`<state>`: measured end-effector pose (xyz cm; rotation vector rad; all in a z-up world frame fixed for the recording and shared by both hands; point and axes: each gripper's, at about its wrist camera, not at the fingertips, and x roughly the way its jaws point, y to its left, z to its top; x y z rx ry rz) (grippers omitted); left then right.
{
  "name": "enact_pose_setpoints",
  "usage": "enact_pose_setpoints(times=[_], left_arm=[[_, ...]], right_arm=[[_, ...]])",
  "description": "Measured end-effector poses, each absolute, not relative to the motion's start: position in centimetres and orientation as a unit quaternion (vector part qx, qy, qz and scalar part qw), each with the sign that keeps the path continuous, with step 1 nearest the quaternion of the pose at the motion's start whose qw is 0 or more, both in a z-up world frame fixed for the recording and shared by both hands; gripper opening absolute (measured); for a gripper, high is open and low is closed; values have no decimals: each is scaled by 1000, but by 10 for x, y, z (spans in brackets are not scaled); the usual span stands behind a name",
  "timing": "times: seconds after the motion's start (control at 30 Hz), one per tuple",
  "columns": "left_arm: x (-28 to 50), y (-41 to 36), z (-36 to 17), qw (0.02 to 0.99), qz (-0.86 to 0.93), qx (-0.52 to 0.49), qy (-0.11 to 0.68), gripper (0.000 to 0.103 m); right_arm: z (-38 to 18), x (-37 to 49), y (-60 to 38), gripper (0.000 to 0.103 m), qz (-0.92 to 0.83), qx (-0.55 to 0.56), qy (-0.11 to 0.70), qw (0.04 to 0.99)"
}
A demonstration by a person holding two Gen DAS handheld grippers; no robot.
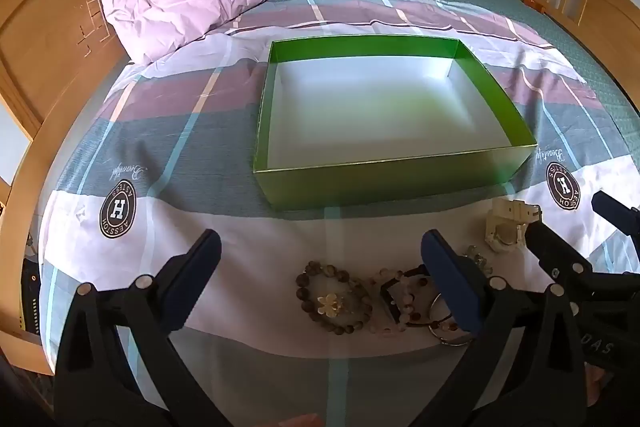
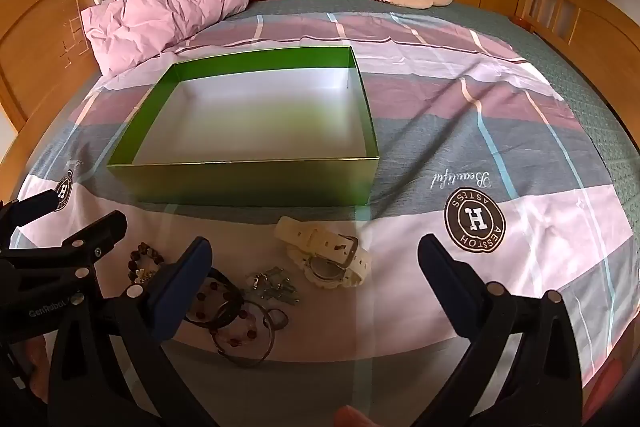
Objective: Organize jewelry
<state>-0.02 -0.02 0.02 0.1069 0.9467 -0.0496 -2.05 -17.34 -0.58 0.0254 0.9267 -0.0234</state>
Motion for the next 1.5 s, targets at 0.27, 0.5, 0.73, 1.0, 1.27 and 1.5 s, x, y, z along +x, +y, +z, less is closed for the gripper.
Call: enact_pose_setpoints(times=[0.27, 0.5, 0.73, 1.0, 1.27, 1.5], left_arm=[[0, -8, -1, 886, -23, 49, 461, 101], [3, -3, -5, 885, -27, 42, 463, 101], [1, -2, -3, 885, -27, 41, 462, 101], [-1, -3, -4, 885, -26, 39, 463, 101], [-2, -4, -7, 884, -26, 42, 466, 101], [0, -2, -7, 883, -27, 41, 467, 101]], right_arm=[[-8, -21, -172, 102, -11, 12, 448, 894], [-6, -21, -171, 102, -13, 9, 447, 894], [-6, -19, -170, 102, -17, 7, 451, 892], [-8, -19, -171, 102, -16, 9, 452, 892], [-9, -19, -170, 102, -18, 8, 456, 890], [-10, -19, -170, 102, -18, 8, 456, 890]])
